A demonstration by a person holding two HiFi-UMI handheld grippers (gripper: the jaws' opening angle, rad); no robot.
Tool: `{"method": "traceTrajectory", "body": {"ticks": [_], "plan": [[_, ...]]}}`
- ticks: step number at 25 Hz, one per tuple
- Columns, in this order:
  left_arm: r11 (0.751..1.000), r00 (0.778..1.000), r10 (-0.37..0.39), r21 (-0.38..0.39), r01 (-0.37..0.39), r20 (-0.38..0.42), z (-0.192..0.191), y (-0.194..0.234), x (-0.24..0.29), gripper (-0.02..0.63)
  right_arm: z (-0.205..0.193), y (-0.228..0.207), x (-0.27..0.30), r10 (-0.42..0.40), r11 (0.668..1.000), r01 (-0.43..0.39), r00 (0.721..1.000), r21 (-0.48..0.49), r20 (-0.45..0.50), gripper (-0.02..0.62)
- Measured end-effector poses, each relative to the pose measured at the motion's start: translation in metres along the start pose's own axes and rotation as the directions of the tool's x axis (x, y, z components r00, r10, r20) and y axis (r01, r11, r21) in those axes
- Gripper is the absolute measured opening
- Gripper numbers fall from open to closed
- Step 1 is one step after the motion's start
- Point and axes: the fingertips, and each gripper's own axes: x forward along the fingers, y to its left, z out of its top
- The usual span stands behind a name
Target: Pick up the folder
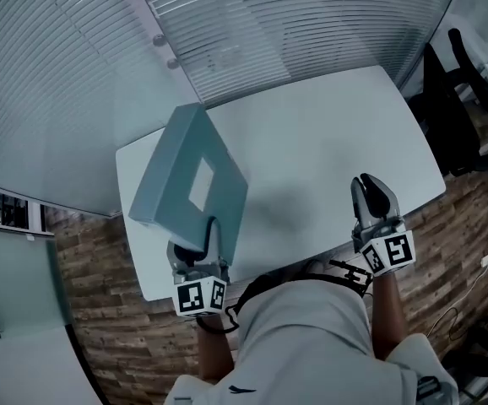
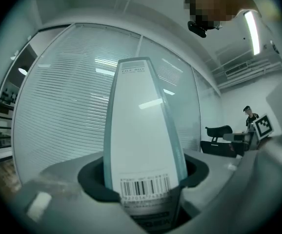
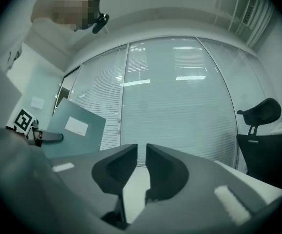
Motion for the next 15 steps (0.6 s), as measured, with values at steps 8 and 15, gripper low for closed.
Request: {"method": "traceTrajectory", "body": {"ticks": [8, 15], "plan": [[0.998, 0.998, -0.052, 0.039, 0.051, 0.024, 0.005, -0.027, -0.006, 0.307, 0.013, -0.007, -0.013, 0.018, 1.0, -0.018, 0.999, -0.008, 0.035, 0.0], [0.998, 0.998, -0.053, 0.037, 0.052, 0.041, 0.007, -0.034, -0.009, 0.304, 0.011, -0.009, -0.019, 0.031, 1.0, -0.031, 0.999, 0.0, 0.027, 0.0]]}}
